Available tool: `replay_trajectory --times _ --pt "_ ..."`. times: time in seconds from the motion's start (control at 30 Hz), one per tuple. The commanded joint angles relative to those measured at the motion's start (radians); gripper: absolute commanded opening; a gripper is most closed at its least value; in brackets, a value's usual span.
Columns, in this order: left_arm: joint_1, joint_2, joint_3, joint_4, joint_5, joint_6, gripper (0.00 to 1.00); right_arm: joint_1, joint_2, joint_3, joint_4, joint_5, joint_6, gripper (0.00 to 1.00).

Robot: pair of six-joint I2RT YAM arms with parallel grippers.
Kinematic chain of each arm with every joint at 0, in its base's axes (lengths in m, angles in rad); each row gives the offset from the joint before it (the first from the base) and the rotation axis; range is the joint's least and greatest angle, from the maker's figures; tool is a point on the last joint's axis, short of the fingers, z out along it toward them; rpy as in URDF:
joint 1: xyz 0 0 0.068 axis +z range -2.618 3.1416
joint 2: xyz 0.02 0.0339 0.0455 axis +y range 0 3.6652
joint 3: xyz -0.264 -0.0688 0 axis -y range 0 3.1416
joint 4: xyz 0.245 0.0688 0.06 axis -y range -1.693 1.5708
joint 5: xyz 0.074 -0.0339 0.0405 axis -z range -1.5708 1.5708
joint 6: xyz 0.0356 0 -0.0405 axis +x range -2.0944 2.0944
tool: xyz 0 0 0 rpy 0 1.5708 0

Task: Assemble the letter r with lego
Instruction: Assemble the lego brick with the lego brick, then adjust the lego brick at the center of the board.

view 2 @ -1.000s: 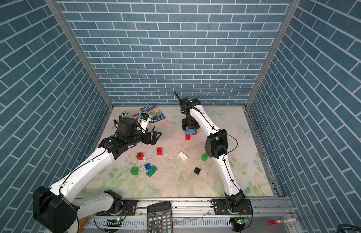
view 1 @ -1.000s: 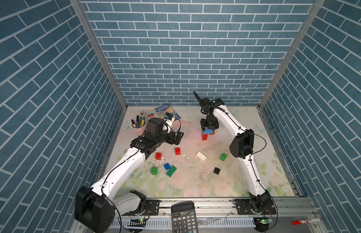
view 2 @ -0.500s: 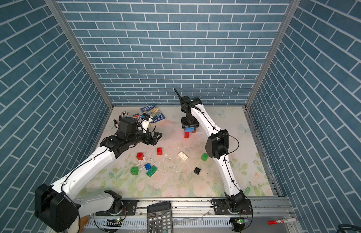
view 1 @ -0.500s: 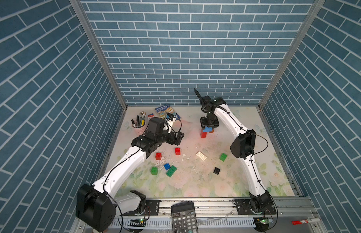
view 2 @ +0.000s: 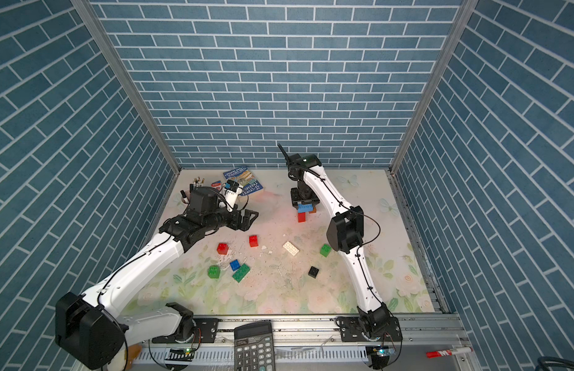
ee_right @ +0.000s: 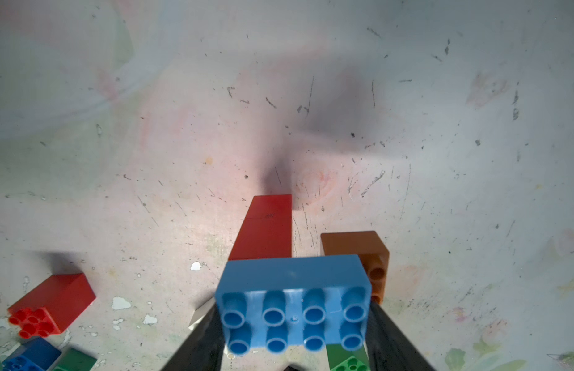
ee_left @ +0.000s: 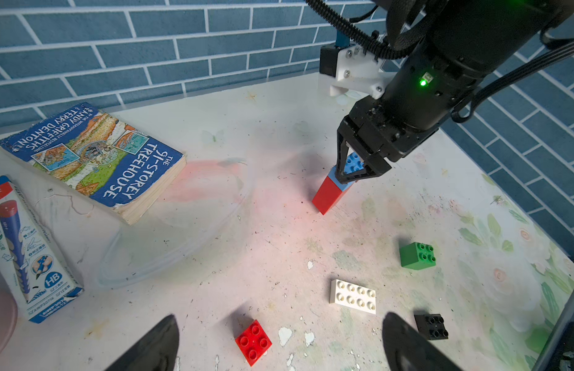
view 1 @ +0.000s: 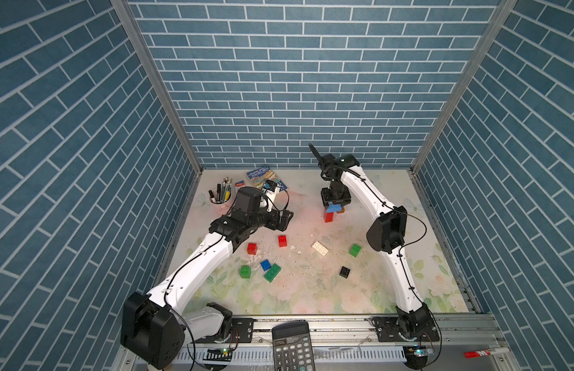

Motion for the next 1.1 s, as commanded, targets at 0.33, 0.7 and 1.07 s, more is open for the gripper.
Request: replay_trajectory --times 0.33,0.7,1.07 --pt "0.006 -0.019 0.0 -0.022 0.014 0.047 1.0 0.004 -0.058 -0.075 0.026 0.013 0.067 0.69" --pt "0.006 0.008 0.027 -0.033 0.003 0.091 1.0 0.007 -0.072 -0.002 0.024 0.009 0.067 0.82" --pt "0.005 0.141 0.099 0.012 0.213 0.144 1.0 -0.025 -0.225 -0.045 -0.014 -0.02 -0.008 0.98"
